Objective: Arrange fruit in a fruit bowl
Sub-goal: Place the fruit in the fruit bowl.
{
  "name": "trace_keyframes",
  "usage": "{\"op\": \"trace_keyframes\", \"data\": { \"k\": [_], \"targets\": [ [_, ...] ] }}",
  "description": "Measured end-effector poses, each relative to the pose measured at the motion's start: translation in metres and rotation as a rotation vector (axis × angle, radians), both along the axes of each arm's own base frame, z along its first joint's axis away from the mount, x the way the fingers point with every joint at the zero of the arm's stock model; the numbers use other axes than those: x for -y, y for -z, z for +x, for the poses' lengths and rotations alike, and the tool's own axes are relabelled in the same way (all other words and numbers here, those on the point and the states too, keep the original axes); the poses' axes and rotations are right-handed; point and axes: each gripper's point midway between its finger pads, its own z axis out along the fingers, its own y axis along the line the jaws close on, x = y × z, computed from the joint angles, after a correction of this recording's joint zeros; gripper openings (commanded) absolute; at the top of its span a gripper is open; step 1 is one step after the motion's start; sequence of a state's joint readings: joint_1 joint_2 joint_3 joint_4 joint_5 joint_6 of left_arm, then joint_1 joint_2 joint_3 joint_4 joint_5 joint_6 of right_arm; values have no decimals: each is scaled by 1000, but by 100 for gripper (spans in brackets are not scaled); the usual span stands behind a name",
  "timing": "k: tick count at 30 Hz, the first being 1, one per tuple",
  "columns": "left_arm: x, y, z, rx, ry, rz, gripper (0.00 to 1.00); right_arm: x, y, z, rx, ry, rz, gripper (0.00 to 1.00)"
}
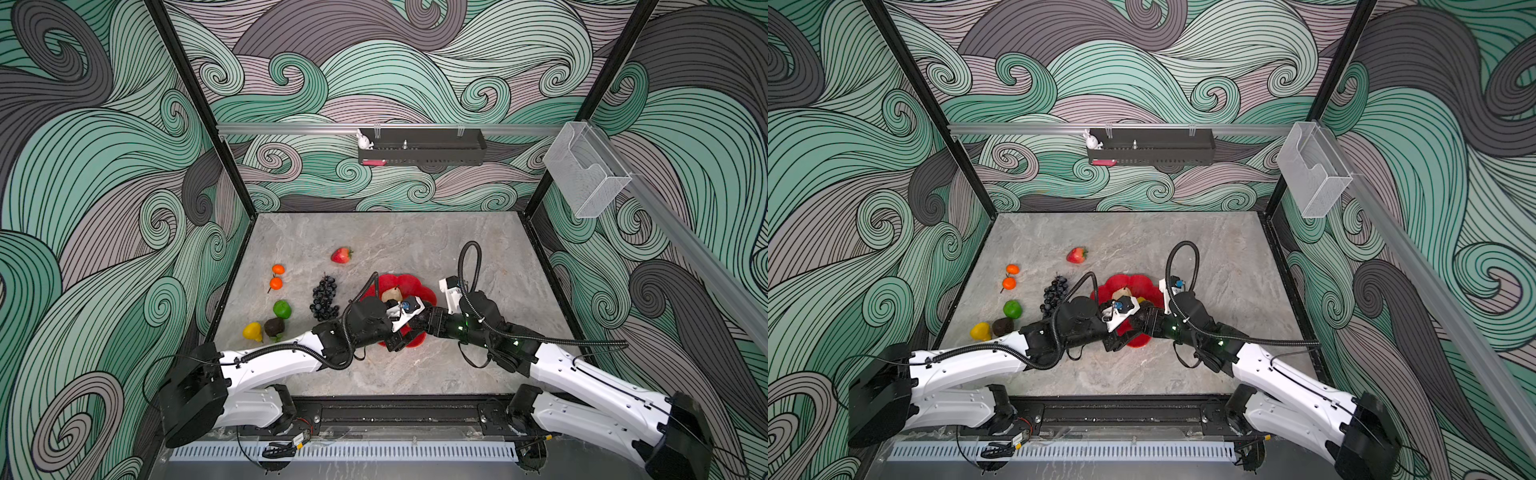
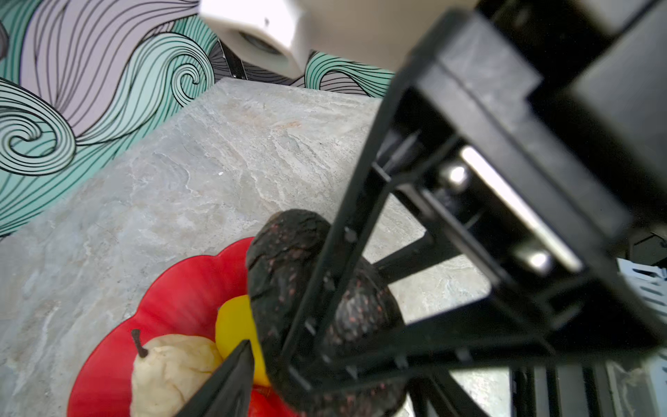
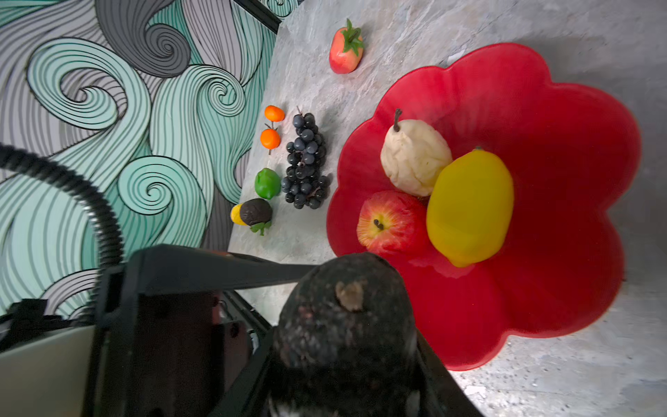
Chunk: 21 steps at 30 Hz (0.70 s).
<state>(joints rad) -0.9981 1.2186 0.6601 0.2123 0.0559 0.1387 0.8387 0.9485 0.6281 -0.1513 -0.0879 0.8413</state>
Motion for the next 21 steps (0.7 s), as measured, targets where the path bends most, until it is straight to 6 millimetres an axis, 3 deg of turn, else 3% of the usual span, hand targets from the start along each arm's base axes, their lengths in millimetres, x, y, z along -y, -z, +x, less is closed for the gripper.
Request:
{"op": "trace_keyframes", "data": {
  "k": [8, 15, 21],
  "targets": [
    [-37, -30, 9, 34, -177, -64, 83, 19, -6, 22, 114, 23, -213, 34],
    [-100, -28, 23, 66, -460, -41, 84, 31, 7, 53, 159, 19, -427, 36],
    [-156, -17, 34, 123, -700, -14, 86, 25, 23, 78, 174, -5, -556, 35]
  ]
}}
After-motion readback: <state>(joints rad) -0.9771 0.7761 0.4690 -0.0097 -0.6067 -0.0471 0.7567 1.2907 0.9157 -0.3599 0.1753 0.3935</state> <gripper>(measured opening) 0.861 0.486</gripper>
